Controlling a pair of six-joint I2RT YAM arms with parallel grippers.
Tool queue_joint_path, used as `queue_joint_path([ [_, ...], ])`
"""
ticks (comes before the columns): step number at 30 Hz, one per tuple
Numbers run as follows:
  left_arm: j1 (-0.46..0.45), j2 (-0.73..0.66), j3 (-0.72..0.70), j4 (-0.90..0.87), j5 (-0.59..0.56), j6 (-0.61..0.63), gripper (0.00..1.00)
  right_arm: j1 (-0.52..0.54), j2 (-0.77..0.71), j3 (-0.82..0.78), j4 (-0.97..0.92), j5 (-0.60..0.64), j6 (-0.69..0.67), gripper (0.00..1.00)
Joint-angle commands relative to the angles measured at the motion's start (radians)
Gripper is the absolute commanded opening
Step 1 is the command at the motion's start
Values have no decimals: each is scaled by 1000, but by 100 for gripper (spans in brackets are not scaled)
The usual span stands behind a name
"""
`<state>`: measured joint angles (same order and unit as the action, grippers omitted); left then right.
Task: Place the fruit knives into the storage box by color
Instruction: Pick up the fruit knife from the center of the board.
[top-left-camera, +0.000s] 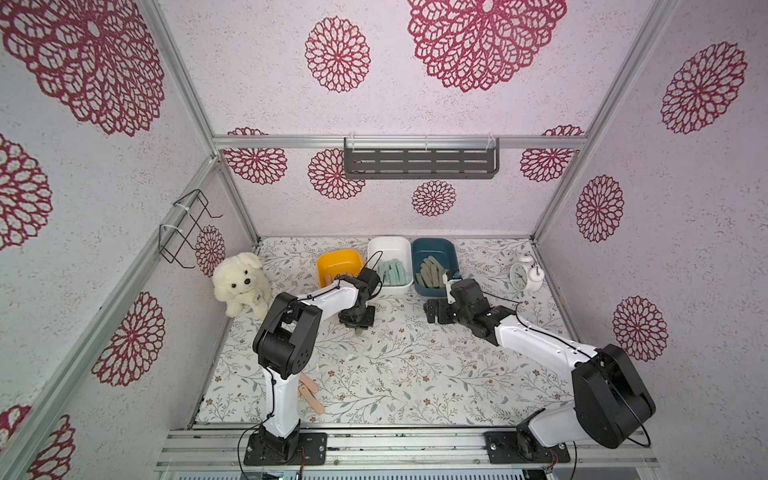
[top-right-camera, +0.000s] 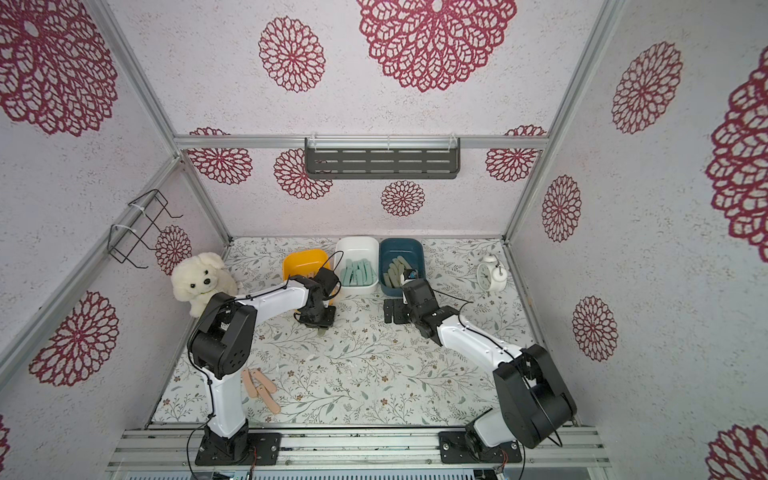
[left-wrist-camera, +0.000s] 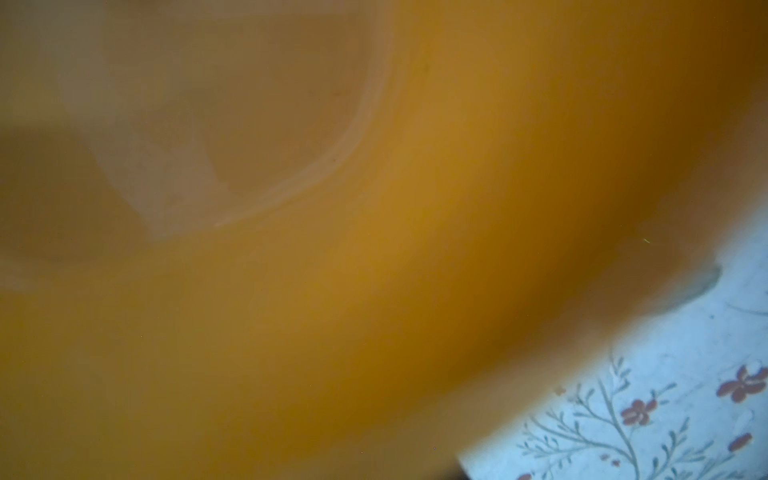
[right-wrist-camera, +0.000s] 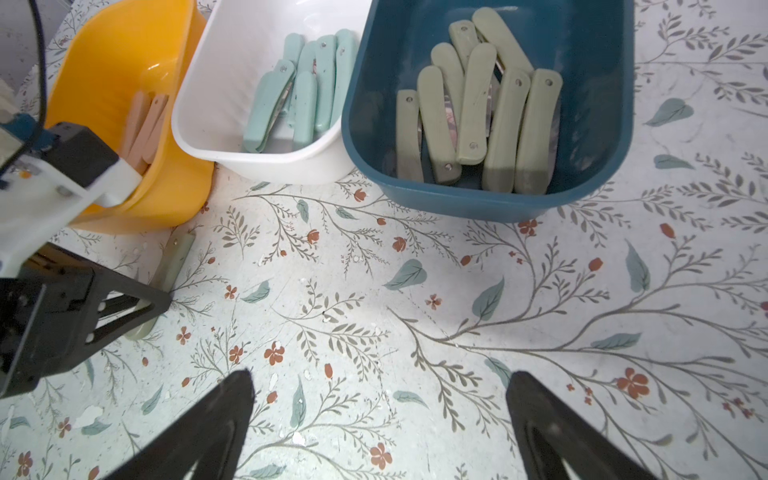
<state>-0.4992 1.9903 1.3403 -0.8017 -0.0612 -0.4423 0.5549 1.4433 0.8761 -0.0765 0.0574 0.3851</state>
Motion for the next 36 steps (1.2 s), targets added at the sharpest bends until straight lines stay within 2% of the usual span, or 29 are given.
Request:
queue_joint_path([
  [1, -14, -16, -25, -27, 2, -28, 23, -6, -35, -8, -1, 24, -12, 99],
  [7, -19, -61, -17, -49, -9, -57, 22, -6, -35, 7, -8, 30, -18, 99],
  [17, -30, -126, -23, -73, 36, -70, 20, -7, -35, 21, -15, 34, -19, 99],
  [28, -136, -214, -85, -89, 32, -159, 20, -23, -45, 29, -16, 36, -20, 99],
  [32, -183, -202, -25, -87, 30, -180, 20, -43, -75, 14, -20, 56, -22, 99],
  [36, -194, -135, 139, -87, 15, -182, 20, -85, -119, -12, -20, 65, -17, 99],
])
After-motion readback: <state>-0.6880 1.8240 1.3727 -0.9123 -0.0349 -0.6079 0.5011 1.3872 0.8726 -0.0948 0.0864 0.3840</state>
